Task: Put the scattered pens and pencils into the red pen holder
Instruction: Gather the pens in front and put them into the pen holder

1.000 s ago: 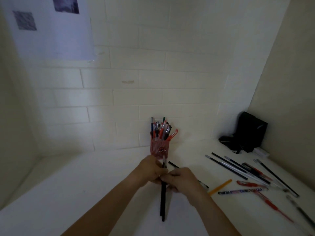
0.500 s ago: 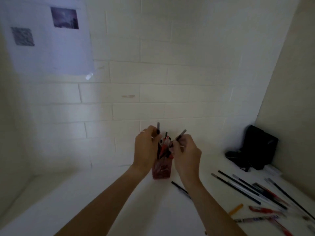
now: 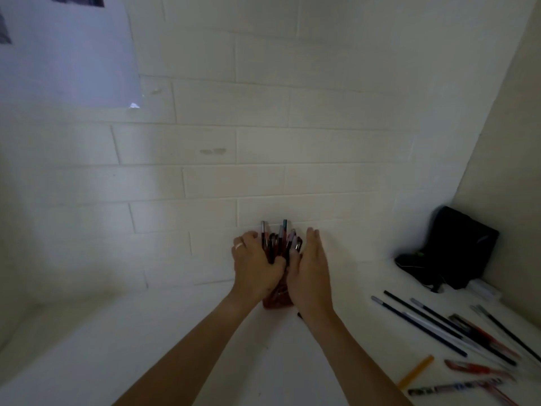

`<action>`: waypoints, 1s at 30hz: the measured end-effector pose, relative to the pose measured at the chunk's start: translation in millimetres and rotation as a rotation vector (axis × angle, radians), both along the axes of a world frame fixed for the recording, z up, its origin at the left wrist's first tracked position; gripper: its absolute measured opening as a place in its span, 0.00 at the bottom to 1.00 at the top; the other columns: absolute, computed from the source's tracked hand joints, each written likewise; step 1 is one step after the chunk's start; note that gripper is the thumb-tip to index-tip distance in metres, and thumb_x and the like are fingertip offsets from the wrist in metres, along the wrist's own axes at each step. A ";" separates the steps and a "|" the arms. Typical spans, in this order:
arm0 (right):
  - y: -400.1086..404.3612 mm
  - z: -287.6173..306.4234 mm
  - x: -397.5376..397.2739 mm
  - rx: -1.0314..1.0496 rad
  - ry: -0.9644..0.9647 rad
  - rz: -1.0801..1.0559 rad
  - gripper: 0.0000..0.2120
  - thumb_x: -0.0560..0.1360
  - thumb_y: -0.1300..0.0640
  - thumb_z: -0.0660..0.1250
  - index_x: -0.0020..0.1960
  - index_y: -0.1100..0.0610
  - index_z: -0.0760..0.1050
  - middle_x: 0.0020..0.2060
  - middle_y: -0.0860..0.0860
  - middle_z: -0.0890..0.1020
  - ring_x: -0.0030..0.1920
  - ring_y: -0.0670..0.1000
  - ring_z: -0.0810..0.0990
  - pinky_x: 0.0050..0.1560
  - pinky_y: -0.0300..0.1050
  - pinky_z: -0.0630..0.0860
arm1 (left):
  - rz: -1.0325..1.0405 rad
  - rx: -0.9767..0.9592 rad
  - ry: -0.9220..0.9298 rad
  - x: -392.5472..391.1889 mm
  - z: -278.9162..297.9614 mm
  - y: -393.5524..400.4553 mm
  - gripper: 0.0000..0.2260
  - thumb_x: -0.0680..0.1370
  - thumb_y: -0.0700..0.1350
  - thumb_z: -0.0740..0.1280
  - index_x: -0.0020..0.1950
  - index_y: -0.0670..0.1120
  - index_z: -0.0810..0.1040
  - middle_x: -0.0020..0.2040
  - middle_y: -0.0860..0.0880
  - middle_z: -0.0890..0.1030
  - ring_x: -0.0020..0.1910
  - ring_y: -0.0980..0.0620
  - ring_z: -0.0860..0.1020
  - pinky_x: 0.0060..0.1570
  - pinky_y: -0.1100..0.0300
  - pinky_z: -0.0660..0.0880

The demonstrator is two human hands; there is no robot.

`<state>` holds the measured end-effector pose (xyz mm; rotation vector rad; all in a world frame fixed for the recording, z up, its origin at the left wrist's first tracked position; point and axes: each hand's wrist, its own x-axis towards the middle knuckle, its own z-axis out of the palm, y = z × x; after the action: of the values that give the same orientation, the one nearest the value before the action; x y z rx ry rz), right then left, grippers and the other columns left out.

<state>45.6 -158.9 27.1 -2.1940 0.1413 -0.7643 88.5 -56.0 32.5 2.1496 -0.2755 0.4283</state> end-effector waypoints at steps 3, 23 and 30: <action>-2.9 -2.0 4.4 0.039 0.052 0.135 0.28 0.85 0.58 0.53 0.82 0.54 0.47 0.75 0.55 0.68 0.70 0.51 0.72 0.67 0.34 0.66 | -0.178 -0.073 0.138 4.0 -2.4 -2.5 0.17 0.75 0.49 0.70 0.60 0.47 0.69 0.53 0.50 0.79 0.52 0.52 0.79 0.45 0.63 0.75; -86.2 -32.4 -90.7 -0.254 0.658 0.100 0.14 0.70 0.49 0.76 0.50 0.57 0.81 0.45 0.53 0.83 0.45 0.52 0.83 0.45 0.47 0.80 | -0.092 0.025 -0.085 -27.4 -43.3 -5.5 0.35 0.73 0.38 0.74 0.76 0.40 0.63 0.73 0.40 0.63 0.70 0.42 0.68 0.71 0.55 0.66; -83.8 -35.3 -95.9 -0.388 0.583 0.052 0.08 0.73 0.55 0.70 0.47 0.59 0.83 0.44 0.54 0.85 0.42 0.51 0.84 0.43 0.47 0.83 | 0.113 0.128 -0.249 -66.4 -34.1 -18.2 0.33 0.69 0.41 0.73 0.72 0.38 0.65 0.69 0.38 0.65 0.65 0.38 0.68 0.58 0.46 0.73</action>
<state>-50.3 -242.8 -8.2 -2.7290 0.2411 -0.1018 22.1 -74.2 -1.6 2.2438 -0.3291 0.7637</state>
